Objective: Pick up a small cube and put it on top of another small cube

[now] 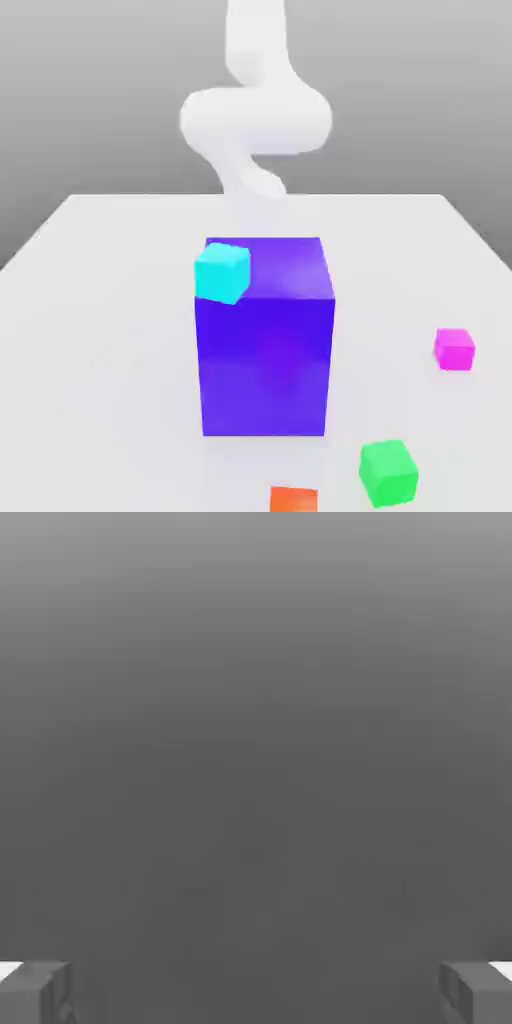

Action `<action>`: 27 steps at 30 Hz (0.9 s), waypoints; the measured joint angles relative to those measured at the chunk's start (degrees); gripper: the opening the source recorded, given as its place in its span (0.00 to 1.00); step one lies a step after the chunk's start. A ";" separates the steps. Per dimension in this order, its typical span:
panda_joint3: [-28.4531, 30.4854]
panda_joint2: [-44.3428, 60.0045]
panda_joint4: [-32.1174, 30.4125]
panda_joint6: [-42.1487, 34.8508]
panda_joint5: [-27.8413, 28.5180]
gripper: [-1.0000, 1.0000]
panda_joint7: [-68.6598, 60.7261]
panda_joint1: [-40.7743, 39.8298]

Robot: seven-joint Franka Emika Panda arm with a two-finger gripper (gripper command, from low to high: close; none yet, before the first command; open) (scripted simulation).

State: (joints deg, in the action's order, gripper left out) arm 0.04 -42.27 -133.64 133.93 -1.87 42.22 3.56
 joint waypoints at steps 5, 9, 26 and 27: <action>-0.33 7.35 -3.80 4.34 -3.40 0.50 -7.11 7.46; -1.31 13.06 -6.72 7.65 -5.81 0.50 -12.44 12.92; -11.53 36.89 -19.31 22.35 -7.45 0.50 -28.87 31.04; -12.34 38.27 -20.08 23.28 -6.50 0.50 -29.08 32.19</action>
State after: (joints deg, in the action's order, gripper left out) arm -12.29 -4.00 -153.72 157.20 -8.37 13.13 35.75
